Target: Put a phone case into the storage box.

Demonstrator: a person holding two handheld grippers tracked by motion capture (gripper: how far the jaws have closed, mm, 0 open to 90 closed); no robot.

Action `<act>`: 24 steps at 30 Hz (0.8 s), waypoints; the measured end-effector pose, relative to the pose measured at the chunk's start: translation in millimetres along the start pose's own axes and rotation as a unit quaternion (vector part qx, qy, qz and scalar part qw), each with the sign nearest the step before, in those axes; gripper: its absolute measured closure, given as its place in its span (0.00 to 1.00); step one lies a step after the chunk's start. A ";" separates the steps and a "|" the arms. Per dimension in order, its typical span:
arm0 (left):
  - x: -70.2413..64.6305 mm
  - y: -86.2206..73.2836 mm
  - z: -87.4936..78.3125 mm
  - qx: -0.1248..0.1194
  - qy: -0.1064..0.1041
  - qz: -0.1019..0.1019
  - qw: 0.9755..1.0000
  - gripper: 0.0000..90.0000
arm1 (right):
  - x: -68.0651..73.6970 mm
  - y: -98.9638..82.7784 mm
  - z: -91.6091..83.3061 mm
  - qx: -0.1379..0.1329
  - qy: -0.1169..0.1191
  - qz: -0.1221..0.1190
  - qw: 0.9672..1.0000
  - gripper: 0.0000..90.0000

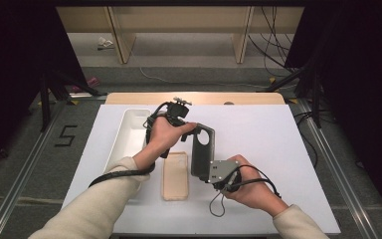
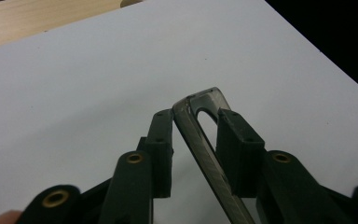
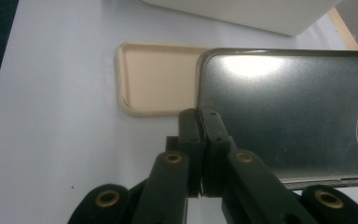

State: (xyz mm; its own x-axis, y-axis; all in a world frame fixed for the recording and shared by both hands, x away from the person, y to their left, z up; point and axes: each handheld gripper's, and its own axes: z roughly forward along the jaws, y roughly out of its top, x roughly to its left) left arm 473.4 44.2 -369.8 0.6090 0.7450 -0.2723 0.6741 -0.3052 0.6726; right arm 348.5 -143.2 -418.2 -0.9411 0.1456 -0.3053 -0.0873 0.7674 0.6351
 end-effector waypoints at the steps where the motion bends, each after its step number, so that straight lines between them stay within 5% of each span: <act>1: 0.0 0.0 0.0 0.000 0.000 0.000 1.000 0.75 | 0.0 0.0 0.0 0.000 0.000 0.000 1.000 1.00; 11: -3.2 0.0 -10.4 -0.015 -0.034 -0.031 0.999 0.83 | 4.4 1.3 7.3 0.025 -0.002 -0.028 0.999 0.99; 18: -14.3 0.7 -20.6 -0.040 -0.065 -0.030 0.997 0.89 | 6.4 2.8 10.0 0.042 -0.014 -0.044 0.998 0.99; 24: -24.5 -2.8 -34.4 -0.078 -0.062 0.023 0.995 0.92 | 3.5 0.7 9.5 0.039 -0.024 -0.029 0.999 0.92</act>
State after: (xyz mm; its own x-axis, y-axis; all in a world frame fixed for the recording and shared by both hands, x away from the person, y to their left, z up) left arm 442.3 47.2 -341.4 0.6909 0.6510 -0.3145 0.5775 -0.2352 0.7818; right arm 348.3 -136.2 -425.5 -0.9180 0.1279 -0.3755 -0.1142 0.8212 0.5590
